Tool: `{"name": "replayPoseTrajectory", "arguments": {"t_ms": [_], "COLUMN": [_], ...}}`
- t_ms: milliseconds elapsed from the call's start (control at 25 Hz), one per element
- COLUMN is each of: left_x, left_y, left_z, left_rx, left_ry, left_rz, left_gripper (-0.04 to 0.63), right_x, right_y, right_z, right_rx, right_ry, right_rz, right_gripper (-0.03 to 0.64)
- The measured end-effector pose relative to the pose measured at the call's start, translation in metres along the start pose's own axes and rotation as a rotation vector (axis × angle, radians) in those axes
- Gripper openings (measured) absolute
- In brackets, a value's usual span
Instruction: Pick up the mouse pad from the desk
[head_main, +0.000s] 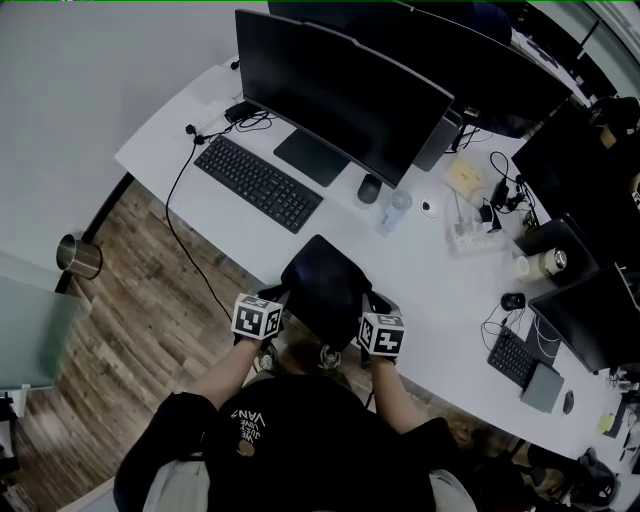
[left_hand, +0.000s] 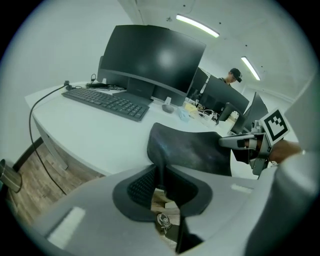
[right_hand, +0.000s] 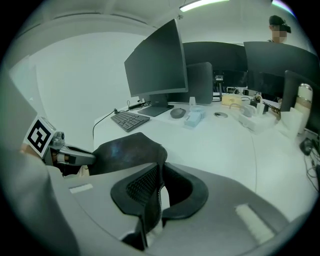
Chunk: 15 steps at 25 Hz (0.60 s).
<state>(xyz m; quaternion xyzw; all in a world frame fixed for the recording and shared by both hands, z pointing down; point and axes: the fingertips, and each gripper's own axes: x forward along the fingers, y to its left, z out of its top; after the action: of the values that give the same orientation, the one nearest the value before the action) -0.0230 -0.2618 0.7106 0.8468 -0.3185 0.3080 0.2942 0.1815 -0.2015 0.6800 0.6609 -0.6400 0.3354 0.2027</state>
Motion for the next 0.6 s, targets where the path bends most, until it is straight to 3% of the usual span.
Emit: {"name": "replayPoseTrajectory", "arguments": {"t_ms": [320, 600], "left_x": [-0.051, -0.105], "left_y": [0.032, 0.060], "left_z": [-0.022, -0.025], "left_rx": [-0.110, -0.188], "left_ry": [-0.080, -0.200], "left_rz": [0.062, 0.133], "left_gripper": [0.055, 0.052], "right_x": [0.009, 0.011], "right_y": [0.062, 0.125], "right_z": [0.009, 0.030], "right_rx": [-0.112, -0.208], "right_ry": [0.017, -0.011], "right_rz": [0.119, 0.247], "right_gripper": [0.043, 0.043]}}
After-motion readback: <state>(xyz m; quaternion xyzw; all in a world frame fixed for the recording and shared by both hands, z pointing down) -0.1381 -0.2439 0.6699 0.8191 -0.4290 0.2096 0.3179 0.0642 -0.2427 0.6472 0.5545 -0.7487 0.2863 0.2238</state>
